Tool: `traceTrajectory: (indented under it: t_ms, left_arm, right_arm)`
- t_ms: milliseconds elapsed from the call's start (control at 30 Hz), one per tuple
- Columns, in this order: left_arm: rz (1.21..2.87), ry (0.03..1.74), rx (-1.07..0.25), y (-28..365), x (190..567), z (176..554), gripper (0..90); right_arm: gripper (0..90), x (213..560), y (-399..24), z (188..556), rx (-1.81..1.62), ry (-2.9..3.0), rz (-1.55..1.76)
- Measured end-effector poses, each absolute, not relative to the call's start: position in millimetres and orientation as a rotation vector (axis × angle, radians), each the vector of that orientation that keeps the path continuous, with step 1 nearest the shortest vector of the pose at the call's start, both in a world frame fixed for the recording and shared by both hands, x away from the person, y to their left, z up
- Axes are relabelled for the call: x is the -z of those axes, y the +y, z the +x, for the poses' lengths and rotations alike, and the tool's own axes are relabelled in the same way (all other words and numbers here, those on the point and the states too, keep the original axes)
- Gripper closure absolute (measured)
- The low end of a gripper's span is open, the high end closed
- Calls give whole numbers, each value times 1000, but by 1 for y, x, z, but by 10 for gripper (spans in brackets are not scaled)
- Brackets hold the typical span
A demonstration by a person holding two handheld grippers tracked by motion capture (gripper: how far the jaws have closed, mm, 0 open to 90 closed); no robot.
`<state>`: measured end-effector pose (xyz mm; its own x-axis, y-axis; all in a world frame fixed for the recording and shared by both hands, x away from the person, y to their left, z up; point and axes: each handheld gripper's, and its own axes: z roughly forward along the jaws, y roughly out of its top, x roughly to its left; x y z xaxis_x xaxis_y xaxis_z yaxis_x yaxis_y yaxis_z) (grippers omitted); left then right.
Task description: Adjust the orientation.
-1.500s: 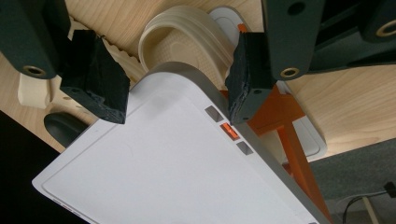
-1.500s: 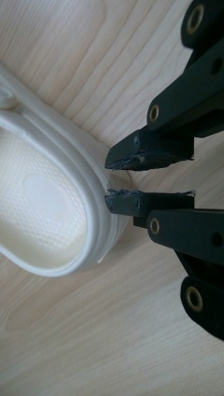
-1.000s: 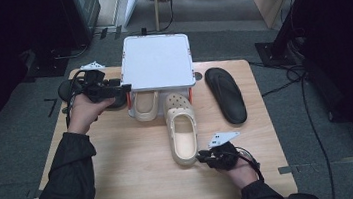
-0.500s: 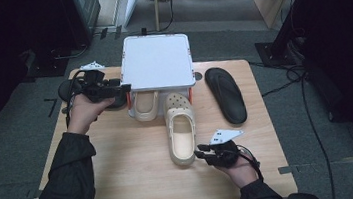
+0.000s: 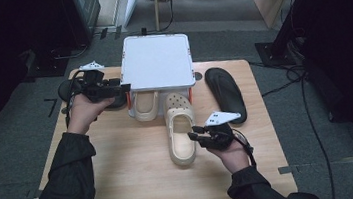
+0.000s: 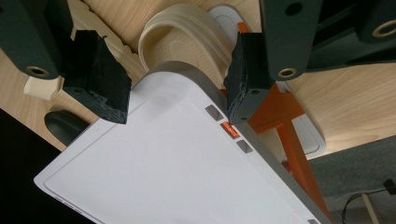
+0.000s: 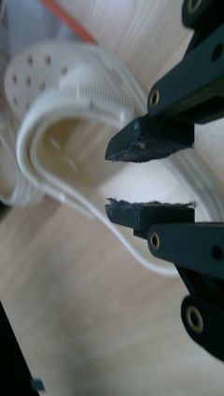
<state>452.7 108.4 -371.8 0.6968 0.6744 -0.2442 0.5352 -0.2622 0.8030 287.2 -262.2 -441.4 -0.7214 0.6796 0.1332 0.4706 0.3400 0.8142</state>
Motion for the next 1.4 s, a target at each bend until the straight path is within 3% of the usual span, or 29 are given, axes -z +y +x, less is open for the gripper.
traceTrajectory:
  t_ms: [100,433,1000,1400]
  left_arm:
    - [1927,935,-198,107,370,452,416]
    - [1871,941,-245,108,360,452,581]
    - [1943,887,-218,100,365,452,787]
    - [1954,884,-238,99,365,450,840]
  right_arm:
    - [718,444,-255,275,-1304,2428,964]
    - [763,458,-254,255,-1307,2520,942]
    - [801,480,-250,241,-1239,2660,924]
    - [821,492,-247,245,-1178,2712,885]
